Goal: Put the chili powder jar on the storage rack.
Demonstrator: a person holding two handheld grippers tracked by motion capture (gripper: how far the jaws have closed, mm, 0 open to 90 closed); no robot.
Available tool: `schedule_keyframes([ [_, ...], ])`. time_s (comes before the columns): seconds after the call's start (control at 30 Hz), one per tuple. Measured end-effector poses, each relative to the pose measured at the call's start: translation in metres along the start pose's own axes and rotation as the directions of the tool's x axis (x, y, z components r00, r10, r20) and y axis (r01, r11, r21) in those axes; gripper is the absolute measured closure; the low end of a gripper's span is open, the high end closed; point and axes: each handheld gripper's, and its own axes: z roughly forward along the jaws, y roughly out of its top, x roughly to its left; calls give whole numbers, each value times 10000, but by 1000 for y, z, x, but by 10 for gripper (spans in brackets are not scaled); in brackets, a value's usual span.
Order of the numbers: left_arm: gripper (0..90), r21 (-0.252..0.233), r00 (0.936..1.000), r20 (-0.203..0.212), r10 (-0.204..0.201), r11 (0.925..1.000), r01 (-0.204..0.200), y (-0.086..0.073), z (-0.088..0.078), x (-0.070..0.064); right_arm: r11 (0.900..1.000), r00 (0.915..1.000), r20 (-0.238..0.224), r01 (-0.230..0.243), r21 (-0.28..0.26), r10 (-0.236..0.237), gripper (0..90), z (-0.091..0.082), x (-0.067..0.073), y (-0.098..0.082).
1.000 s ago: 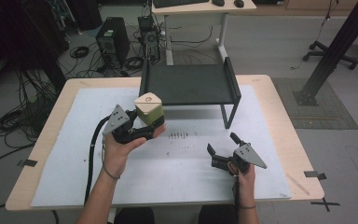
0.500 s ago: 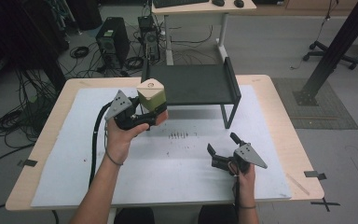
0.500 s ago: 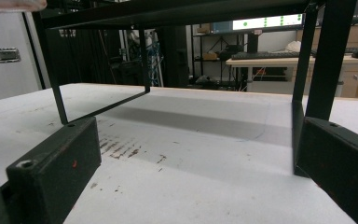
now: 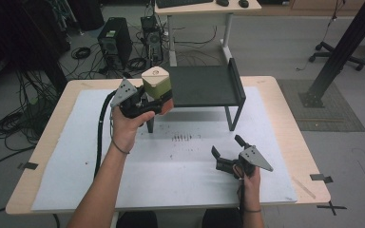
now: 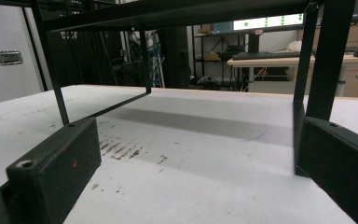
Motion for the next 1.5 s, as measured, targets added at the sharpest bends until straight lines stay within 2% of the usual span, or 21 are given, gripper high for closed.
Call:
schedule_keyframes([
  [0.4,291,170,9996,-276,-45,9998,50,-6,21,12,10000,10000,-37,-36,-37,36,0,0,-1,0],
  [0.77,291,397,9988,-487,87,9992,-68,-9,37,22,10000,9999,-83,-61,-31,61,0,0,-1,0],
  [1.03,291,423,9978,-660,14,9991,14,-12,41,25,10000,9999,-123,-92,-18,92,0,0,-1,0],
  [1.2,292,472,9972,-732,140,9988,-106,-11,43,24,9999,9998,-149,-111,-15,110,0,0,-1,0],
  [1.5,291,530,9931,-1137,298,9983,-238,-11,45,22,9999,9998,-172,-120,-27,120,0,0,-1,0],
])
